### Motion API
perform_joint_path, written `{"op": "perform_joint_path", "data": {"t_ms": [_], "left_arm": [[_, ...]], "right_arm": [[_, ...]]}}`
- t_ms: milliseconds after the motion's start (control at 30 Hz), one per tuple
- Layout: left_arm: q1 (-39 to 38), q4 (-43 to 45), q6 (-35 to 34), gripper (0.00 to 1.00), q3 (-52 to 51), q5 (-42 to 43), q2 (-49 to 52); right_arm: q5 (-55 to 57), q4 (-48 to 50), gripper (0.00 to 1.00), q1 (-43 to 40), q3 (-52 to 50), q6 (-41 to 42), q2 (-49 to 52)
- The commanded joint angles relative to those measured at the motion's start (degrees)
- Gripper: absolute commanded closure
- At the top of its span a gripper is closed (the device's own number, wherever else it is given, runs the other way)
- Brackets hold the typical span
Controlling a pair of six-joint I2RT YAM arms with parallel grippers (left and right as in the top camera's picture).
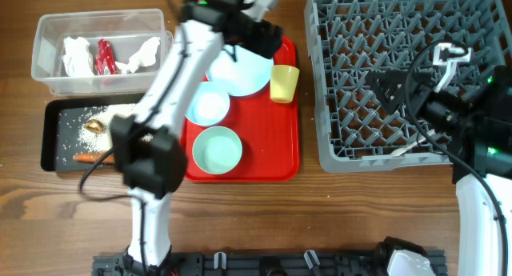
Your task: Sort waste into correct bins and load items into the dishwasher rack
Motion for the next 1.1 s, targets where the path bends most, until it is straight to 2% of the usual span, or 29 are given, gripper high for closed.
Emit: {"op": "perform_joint_path", "data": {"t_ms": [0, 67, 200, 300, 367, 500, 600, 667, 800, 933, 1000, 1067], "left_arm": [[-5.16, 2.82, 10.49, 0.04, 2.73, -9.44, 6.38], [-6.36, 5.25, 12.92, 0.04, 2.73, -9.44, 8.50], [-7.17, 7.08, 13.03, 0.05, 2.67, -9.57, 10.10], [-7.17, 5.40, 13.07, 0.06, 2.45, -8.09, 10.14], [-7.56, 3.34, 13.05, 0.10, 2.45, -4.13, 10.21], [-9.49, -0.22, 14.51, 0.16, 2.34, -2.86, 10.62], [-10.56, 0.13, 14.71, 0.17, 2.34, -2.93, 13.11], [-10.71, 0.07, 14.69, 0.22, 2.34, -3.45, 14.84], [-10.64, -0.13, 14.67, 0.26, 2.36, -9.33, 15.21], [-10.64, -4.31, 14.45, 0.56, 2.36, -9.42, 15.19], [-10.64, -8.85, 14.45, 0.65, 2.36, -9.42, 15.19], [-10.64, -12.87, 13.97, 0.67, 2.36, -9.42, 15.15]], "right_arm": [[3.56, -5.44, 0.00, -0.13, -0.07, -8.81, -0.46], [5.77, -8.63, 0.00, -0.13, -0.07, -10.91, -0.46], [8.44, -11.23, 0.00, -0.13, -0.07, -11.93, -0.46], [8.50, -11.65, 0.00, -0.13, -0.07, -12.09, -0.46], [8.50, -12.24, 0.00, -0.13, -0.07, -12.11, -0.46], [8.50, -12.48, 0.00, -0.13, -0.07, -12.09, -0.46], [8.50, -12.90, 0.00, -0.13, -0.07, -12.09, -0.46], [8.50, -13.49, 0.00, -0.13, -0.07, -12.68, -0.46], [8.50, -13.79, 0.00, -0.13, -0.07, -13.40, -0.46], [8.50, -13.77, 0.00, -0.13, -0.07, -13.40, -0.46], [8.52, -13.73, 0.00, -0.13, -0.07, -13.40, -0.46], [8.52, -13.66, 0.00, -0.13, -0.07, -13.38, -0.46]]}}
